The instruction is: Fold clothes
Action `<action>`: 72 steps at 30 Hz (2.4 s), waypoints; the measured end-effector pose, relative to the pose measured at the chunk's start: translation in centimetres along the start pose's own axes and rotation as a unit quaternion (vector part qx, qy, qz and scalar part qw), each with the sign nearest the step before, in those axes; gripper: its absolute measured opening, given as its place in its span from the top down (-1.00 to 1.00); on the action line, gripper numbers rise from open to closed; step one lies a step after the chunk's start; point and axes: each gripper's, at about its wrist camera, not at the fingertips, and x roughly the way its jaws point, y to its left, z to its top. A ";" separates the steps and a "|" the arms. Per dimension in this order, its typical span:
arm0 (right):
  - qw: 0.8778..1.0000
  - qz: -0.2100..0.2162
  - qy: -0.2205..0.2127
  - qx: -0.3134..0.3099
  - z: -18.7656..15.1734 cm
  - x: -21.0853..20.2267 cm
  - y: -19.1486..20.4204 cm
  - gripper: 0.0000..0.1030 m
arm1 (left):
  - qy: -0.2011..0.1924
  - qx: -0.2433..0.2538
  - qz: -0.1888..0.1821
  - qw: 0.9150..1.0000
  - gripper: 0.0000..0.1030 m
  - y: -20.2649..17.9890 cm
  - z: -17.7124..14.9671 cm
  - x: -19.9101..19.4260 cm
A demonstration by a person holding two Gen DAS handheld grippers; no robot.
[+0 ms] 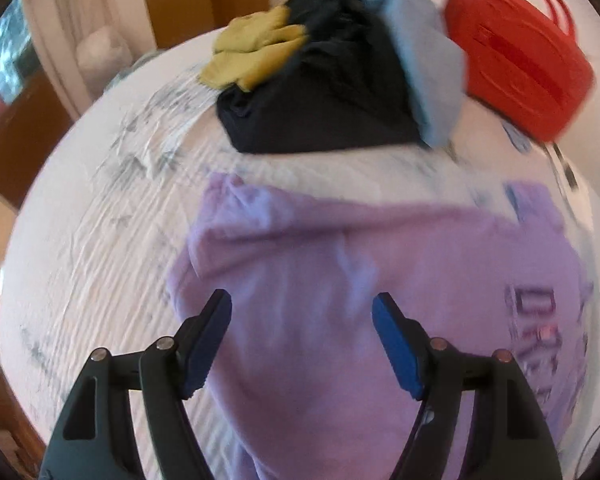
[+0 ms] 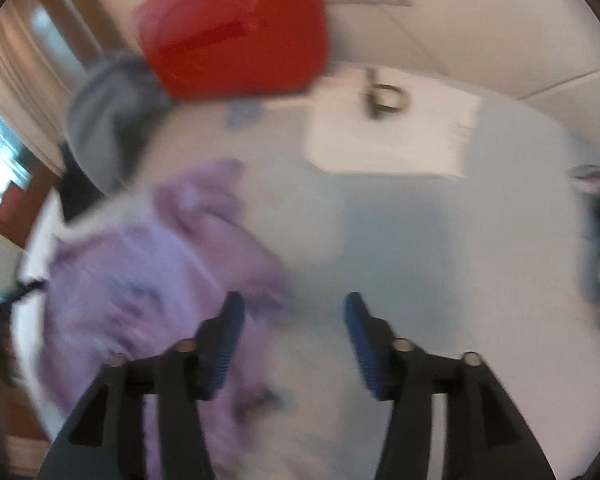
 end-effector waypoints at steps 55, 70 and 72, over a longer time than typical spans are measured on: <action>0.996 -0.004 0.019 -0.083 -28.3 -7.7 7.4 -0.64 | -0.008 0.127 -0.013 0.992 -0.45 3.6 -22.0 -4.8; 0.992 -0.031 0.010 -0.122 -27.3 -4.0 11.4 0.12 | -0.090 0.097 0.009 0.991 0.82 2.8 -18.2 -8.7; 0.994 -0.032 -0.003 -0.109 -27.0 -5.1 11.1 0.47 | -0.130 0.098 0.019 0.986 0.82 3.5 -18.5 -12.5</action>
